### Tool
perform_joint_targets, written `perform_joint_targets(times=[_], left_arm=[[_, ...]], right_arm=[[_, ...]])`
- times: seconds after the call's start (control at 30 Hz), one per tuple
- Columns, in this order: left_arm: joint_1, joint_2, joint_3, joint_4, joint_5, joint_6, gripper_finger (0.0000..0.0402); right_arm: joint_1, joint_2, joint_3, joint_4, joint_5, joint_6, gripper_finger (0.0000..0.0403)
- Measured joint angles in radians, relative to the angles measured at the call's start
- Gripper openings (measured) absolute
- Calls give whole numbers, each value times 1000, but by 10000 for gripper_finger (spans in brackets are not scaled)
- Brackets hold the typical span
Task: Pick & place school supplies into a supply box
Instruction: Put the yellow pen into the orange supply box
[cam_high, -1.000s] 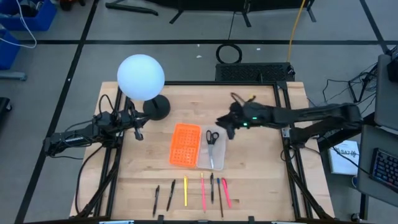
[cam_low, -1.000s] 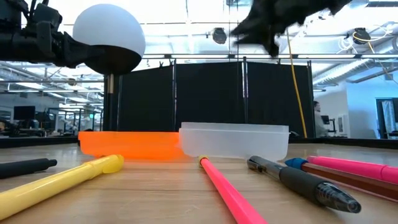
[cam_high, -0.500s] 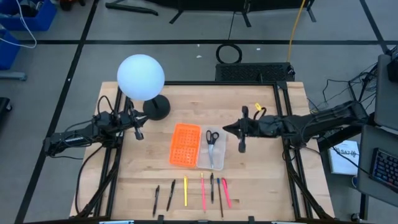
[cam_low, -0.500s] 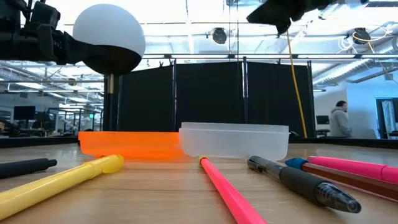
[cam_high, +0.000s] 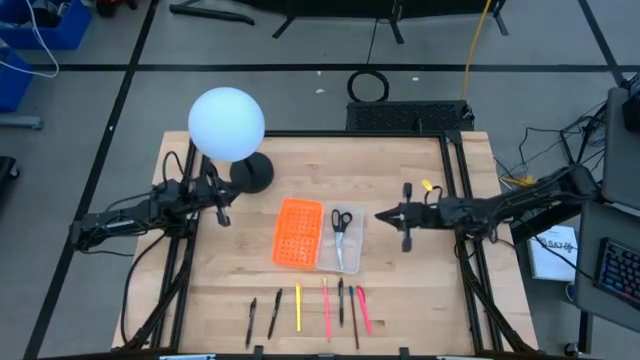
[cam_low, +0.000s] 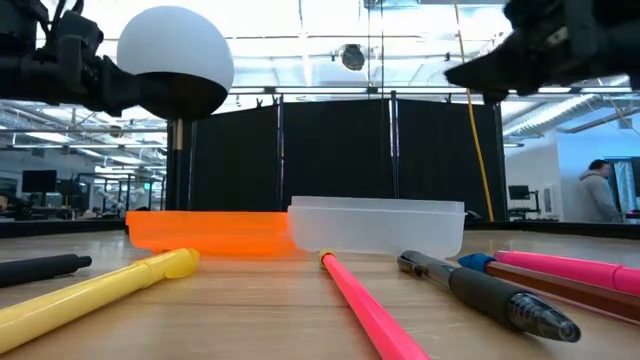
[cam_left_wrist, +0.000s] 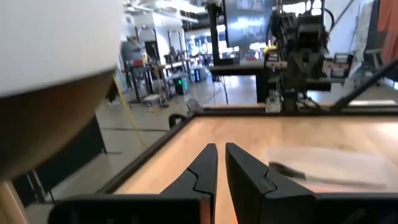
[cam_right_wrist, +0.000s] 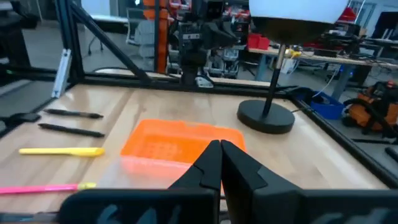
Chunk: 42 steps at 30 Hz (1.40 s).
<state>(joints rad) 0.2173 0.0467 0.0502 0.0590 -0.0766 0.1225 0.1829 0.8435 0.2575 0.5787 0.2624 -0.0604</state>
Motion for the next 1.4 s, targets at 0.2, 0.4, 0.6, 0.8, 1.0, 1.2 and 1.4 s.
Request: perform_joint_targets(times=[0.2,0.4,0.6,0.8,1.0,1.2,1.4], left_arm=[[0,0,0,-69,7,-99,42],[0,0,0,-140,9,-184,42],[-2,25,1,-144,17,-292,42],[-60,112,11,-146,-16,-419,39],[-234,308,178,-141,-162,-522,6],[-490,689,476,-354,-420,-708,4],[-672,1118,838,-746,-546,-1100,3]], right_arm=[[0,-203,-78,-12,-4,-9,0],[0,-320,-174,12,-3,-95,0],[0,-338,-238,110,-3,-128,0],[2,-339,-239,110,-3,-112,0],[2,-337,-240,89,-5,-144,0],[2,-337,-241,90,-5,-165,0],[2,-337,-242,93,-94,-187,0]])
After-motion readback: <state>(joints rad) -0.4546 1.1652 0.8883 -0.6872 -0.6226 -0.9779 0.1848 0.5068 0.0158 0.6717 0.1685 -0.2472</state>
